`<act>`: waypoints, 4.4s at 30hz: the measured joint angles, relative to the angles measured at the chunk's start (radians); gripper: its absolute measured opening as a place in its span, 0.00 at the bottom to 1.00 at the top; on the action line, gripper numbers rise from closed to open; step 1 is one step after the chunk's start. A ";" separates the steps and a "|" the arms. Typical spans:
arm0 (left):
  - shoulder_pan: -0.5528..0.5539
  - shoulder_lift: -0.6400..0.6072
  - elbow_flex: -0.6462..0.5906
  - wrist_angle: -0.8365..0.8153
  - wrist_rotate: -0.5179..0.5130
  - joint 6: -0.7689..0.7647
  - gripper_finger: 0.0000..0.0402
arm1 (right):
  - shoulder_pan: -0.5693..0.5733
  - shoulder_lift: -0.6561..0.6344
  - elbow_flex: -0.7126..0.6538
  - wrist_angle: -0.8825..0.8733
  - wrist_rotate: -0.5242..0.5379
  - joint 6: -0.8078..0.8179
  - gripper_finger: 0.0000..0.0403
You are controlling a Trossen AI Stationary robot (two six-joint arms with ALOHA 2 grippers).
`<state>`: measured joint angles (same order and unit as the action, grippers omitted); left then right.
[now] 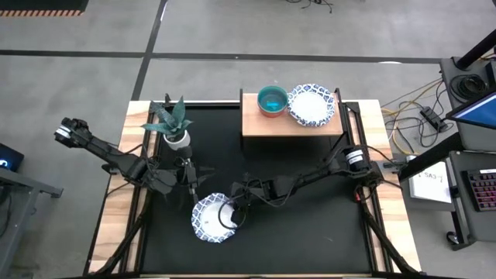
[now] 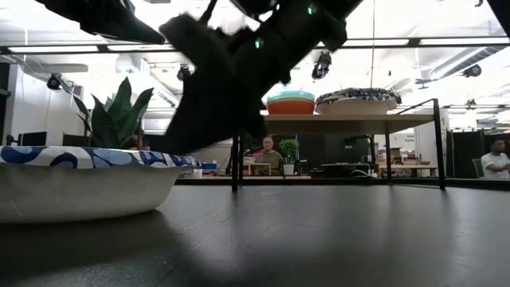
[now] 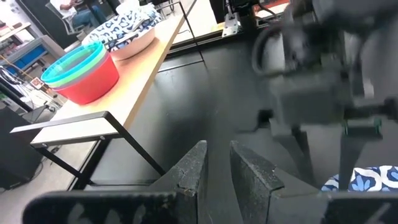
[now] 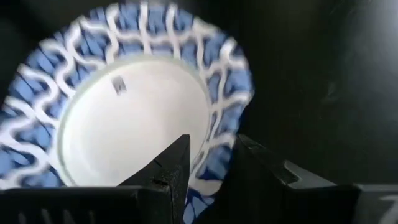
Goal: Place and stack bowls onto a shelf
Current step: Stack the white paper plate on top of the white paper plate on the shelf, then return to Home Position
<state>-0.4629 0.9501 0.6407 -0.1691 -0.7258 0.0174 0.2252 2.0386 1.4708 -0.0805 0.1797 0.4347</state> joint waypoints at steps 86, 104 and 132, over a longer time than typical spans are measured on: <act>0.000 -0.001 0.000 0.029 -0.053 0.027 0.12 | -1.077 -0.799 -0.016 -0.977 -0.047 -0.076 0.05; 0.000 -0.001 0.000 0.028 -0.052 0.027 0.12 | -1.077 -0.817 -0.016 -0.996 -0.048 -0.070 0.23; -0.081 -0.043 -0.026 -0.037 -0.050 0.019 0.12 | -0.392 -1.173 -0.492 -0.334 -0.154 -0.288 0.33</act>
<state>-0.5440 0.9074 0.6151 -0.2066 -0.7753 0.0360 -0.1667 0.8652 0.9784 -0.4140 0.0256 0.1466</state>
